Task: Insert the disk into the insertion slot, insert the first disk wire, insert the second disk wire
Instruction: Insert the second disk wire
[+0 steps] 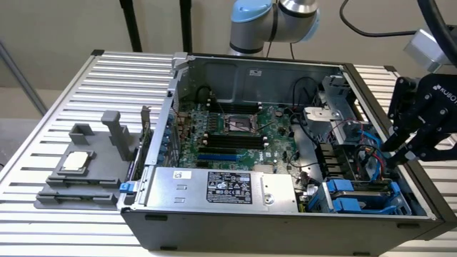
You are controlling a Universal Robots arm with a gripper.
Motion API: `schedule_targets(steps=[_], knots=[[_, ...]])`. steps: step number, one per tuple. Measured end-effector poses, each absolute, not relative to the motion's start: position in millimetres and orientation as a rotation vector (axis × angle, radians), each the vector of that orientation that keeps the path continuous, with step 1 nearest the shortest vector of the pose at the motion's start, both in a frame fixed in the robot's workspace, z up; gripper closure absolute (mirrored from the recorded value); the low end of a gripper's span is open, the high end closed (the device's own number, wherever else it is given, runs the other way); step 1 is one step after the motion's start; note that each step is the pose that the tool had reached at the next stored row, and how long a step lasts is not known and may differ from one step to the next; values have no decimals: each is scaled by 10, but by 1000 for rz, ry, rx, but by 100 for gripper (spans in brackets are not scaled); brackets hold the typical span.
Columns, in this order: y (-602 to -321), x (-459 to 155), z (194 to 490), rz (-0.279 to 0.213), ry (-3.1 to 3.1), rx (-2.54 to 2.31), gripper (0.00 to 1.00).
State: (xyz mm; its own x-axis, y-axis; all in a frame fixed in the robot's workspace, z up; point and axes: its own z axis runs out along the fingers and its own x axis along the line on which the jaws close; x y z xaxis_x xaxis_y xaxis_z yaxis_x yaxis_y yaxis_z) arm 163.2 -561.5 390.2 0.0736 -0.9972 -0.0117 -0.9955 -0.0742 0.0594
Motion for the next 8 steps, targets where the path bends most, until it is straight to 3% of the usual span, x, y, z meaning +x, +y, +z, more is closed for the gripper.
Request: schedule_targets(steps=[1,2,8], knots=[[-5614,1632,3902,-71,-2111,2273,73],[-5611,1633,3901,-67,-2109,2271,66],[-5580,1633,3873,-58,-2105,2266,66]])
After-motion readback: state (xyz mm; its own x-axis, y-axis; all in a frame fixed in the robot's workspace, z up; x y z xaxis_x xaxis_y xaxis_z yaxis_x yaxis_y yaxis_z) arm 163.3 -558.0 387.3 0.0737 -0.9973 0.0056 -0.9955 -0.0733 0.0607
